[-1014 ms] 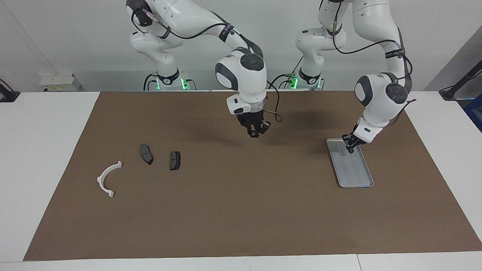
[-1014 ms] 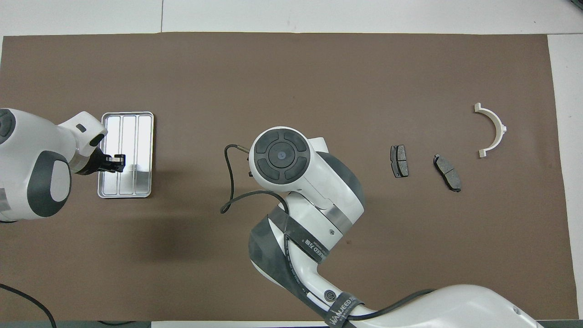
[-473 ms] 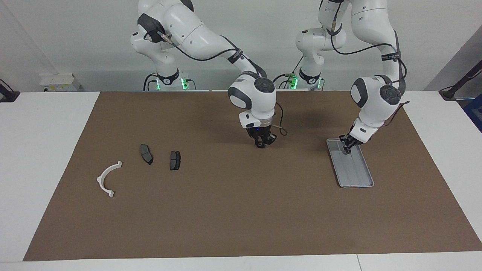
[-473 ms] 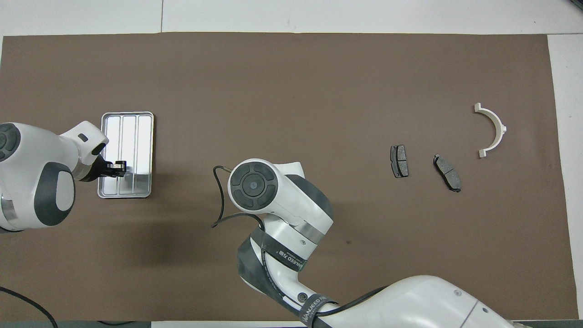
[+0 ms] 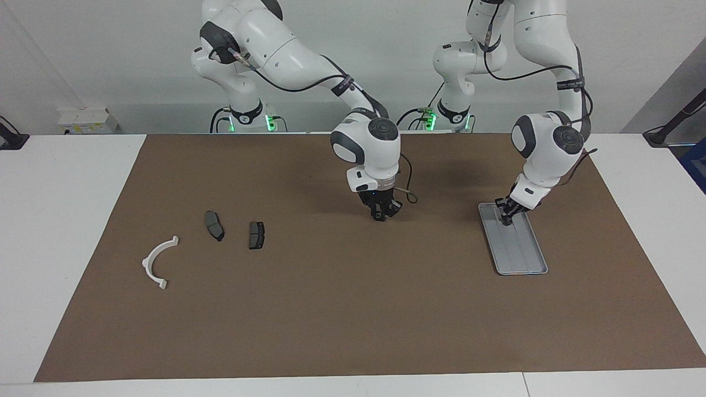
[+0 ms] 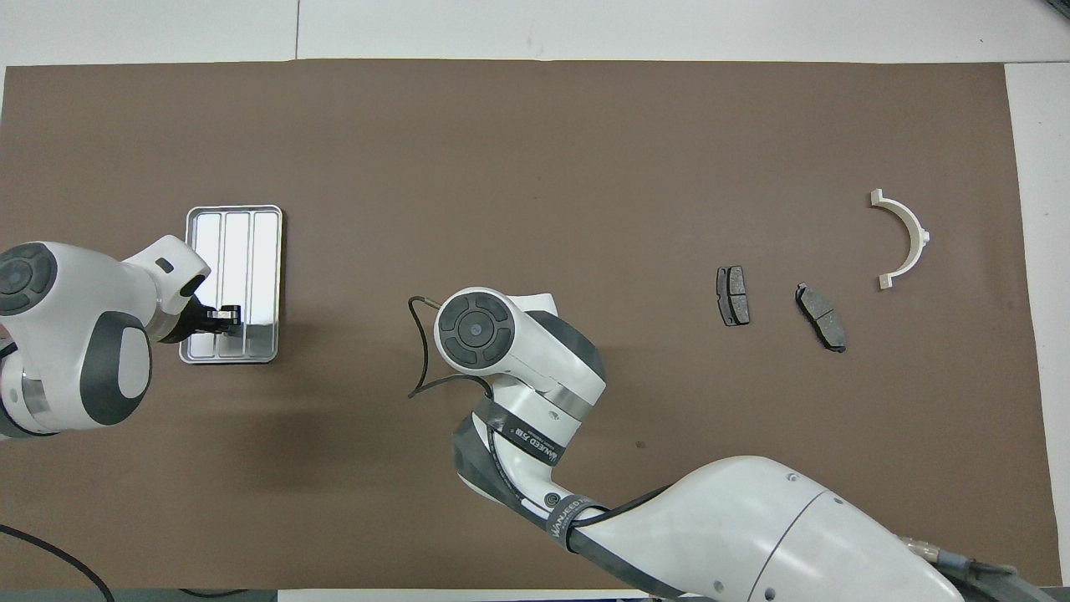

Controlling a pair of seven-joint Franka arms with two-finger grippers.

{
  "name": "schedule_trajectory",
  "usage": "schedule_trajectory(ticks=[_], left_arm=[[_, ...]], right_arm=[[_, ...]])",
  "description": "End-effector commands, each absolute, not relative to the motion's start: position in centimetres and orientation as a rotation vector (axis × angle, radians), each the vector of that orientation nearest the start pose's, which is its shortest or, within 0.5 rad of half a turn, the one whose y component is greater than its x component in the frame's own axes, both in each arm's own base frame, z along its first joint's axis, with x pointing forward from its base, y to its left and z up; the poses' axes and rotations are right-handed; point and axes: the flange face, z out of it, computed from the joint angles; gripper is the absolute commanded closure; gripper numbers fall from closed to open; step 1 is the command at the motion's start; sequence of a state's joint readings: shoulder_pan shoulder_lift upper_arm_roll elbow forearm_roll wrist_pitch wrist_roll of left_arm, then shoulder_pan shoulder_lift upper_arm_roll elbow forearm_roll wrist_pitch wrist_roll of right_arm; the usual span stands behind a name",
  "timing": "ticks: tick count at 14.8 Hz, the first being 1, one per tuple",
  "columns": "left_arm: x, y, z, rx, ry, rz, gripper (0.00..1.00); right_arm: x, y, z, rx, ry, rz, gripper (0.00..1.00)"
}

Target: Pick bearing gear from pile to tray

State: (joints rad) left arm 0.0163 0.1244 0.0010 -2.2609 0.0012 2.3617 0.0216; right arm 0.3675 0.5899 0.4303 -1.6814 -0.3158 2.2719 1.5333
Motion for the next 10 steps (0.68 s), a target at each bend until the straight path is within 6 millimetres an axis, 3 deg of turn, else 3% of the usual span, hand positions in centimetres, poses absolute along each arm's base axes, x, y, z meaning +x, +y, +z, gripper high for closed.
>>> schedule_trajectory(ticks=[1, 2, 3, 6, 8, 10], left_arm=[[52.3, 0.9, 30.5, -3.139, 0.016, 0.002, 1.0], [52.3, 0.9, 30.5, -3.139, 0.018, 0.002, 0.97], [52.3, 0.9, 30.5, -3.139, 0.025, 0.002, 0.71], [52.1, 0.7, 30.3, -3.138, 0.039, 0.024, 0.37], [52.1, -0.2, 31.1, -3.138, 0.053, 0.048, 0.24], [53.0, -3.2, 33.7, -3.134, 0.034, 0.081, 0.21]], right_arm=[[52.1, 45.4, 29.9, -2.938, 0.977, -0.092, 0.0], [53.4, 44.6, 31.0, -2.932, 1.003, -0.106, 0.0], [54.9, 43.4, 32.6, -2.915, 1.038, -0.124, 0.0], [59.1, 38.2, 37.9, -2.914, 1.027, -0.173, 0.0], [60.7, 34.3, 41.1, -2.958, 0.912, -0.208, 0.0], [62.1, 30.1, 43.6, -2.994, 0.771, -0.184, 0.0]])
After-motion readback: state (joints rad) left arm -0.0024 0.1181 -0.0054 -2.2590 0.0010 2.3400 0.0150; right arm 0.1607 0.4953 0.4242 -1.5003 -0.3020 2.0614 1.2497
